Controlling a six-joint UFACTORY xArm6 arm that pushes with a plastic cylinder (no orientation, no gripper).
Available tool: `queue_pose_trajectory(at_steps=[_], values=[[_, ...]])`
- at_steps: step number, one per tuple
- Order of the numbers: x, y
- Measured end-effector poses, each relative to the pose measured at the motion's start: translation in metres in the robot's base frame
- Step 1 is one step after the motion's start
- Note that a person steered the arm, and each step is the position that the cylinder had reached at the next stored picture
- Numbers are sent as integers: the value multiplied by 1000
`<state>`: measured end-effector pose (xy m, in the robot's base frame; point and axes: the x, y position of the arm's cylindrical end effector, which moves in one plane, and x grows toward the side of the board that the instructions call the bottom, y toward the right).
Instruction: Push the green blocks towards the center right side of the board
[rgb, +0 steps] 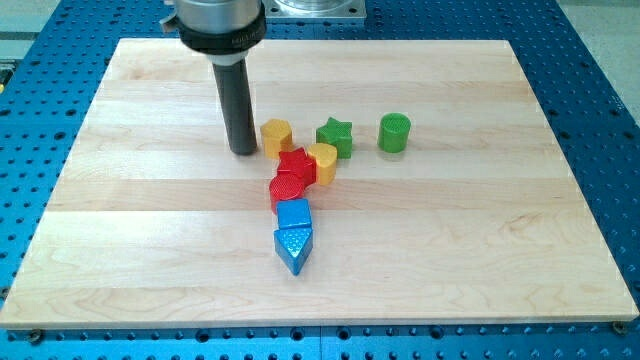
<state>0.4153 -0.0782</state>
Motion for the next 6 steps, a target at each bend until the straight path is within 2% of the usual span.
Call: queue_pose_trajectory(at_steps=[1,3,4,5,6], values=[[-1,74],[-4,177],[-3,252],[-12,202],[-18,122]])
